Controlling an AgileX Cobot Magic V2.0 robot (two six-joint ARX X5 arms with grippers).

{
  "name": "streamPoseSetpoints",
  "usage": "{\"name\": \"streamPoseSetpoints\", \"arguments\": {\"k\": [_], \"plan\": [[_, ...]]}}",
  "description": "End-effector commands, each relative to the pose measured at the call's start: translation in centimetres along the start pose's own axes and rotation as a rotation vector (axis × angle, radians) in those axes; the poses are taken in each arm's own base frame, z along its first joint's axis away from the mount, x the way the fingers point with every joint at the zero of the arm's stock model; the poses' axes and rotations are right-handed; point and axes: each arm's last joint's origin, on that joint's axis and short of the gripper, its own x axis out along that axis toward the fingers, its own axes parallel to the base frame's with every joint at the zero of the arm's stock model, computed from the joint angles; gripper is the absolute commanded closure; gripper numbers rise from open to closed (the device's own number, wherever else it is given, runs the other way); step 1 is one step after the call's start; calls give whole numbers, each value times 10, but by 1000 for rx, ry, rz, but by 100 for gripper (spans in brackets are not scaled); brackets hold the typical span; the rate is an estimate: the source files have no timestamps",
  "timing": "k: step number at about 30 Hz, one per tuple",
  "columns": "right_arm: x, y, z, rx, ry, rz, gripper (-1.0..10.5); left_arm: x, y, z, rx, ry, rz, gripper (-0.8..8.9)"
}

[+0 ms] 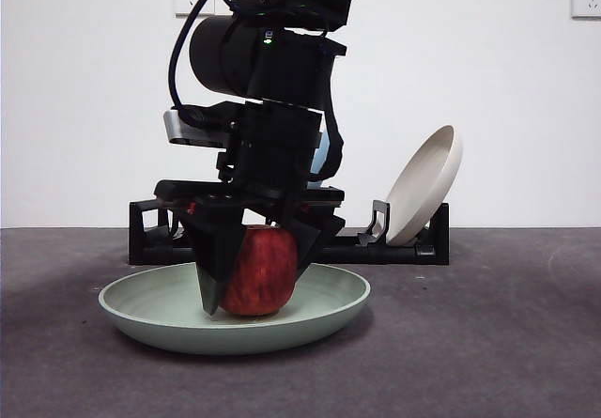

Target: Take the green plate from the plate rack,put the plate on the table,take the apple from the table,put the apple in the plate

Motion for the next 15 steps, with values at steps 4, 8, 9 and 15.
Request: {"name": "streamPoseSetpoints", "arguments": {"k": [4, 8, 9, 15], "plan": [[8, 0, -2, 8, 22, -32, 364, 1, 0, -3, -29, 13, 6, 347], [8, -1, -1, 6, 18, -51, 348, 1, 0, -3, -40, 13, 5, 347], [8, -1, -1, 6, 16, -51, 348, 1, 0, -3, -40, 14, 5, 347], [-12, -2, 1, 7, -32, -56, 348, 1, 0, -3, -67, 14, 2, 347]]}}
